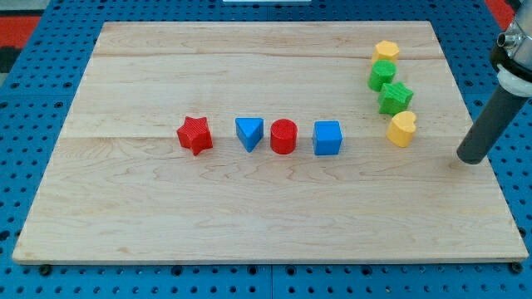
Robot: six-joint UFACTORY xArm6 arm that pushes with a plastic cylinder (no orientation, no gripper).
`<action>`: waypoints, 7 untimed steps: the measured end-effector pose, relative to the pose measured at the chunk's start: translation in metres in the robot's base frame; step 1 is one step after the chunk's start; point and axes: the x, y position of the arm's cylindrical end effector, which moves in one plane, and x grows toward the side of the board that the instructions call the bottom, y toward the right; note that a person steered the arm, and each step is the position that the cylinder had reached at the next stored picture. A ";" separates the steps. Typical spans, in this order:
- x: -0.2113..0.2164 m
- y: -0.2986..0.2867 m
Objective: Push the red circle slightly to the up
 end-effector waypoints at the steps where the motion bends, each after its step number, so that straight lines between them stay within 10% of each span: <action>1: 0.000 -0.006; 7: 0.000 -0.042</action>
